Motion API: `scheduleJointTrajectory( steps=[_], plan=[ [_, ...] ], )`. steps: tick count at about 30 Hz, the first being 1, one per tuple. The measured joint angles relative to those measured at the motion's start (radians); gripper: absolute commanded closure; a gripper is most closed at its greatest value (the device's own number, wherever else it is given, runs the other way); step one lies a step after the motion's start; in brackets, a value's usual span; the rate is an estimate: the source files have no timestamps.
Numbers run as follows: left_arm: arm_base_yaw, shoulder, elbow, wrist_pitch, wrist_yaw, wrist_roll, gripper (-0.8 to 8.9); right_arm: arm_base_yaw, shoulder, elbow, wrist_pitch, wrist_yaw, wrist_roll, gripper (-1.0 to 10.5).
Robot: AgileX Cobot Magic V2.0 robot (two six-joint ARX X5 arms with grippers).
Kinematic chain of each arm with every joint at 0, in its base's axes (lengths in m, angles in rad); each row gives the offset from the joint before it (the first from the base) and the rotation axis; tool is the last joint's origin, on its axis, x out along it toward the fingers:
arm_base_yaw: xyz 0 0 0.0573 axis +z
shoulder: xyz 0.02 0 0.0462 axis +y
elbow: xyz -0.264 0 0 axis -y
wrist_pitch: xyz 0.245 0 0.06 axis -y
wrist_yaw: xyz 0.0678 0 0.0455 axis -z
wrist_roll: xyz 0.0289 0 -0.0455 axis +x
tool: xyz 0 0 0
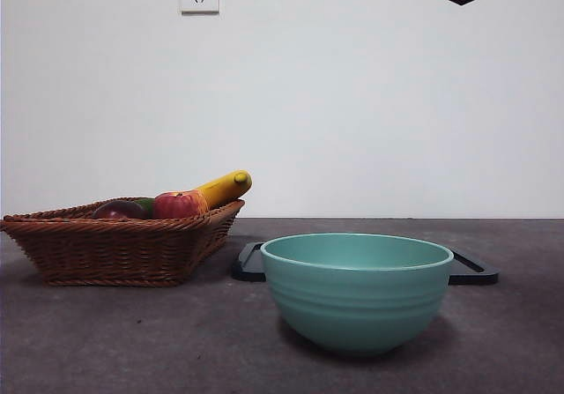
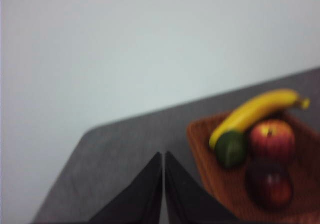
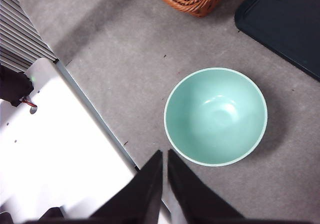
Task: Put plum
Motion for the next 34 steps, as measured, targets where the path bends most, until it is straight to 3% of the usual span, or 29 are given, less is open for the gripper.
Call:
scheduleJointTrajectory(
  steps=[13,23,34],
  plan=[
    [0.043,-0.113,-0.189,-0.017,-0.008,-0.023,8.06,0.000,0.000,0.000,0.000,0.000,0.000,9.4],
    [0.045,-0.112,-0.189,-0.115,-0.010,-0.052,8.06,0.000,0.000,0.000,0.000,0.000,-0.002,9.4],
    [0.045,-0.111,-0.189,-0.116,-0.010,-0.115,8.06,0.000,0.000,0.000,0.000,0.000,-0.002,9.4]
  ],
)
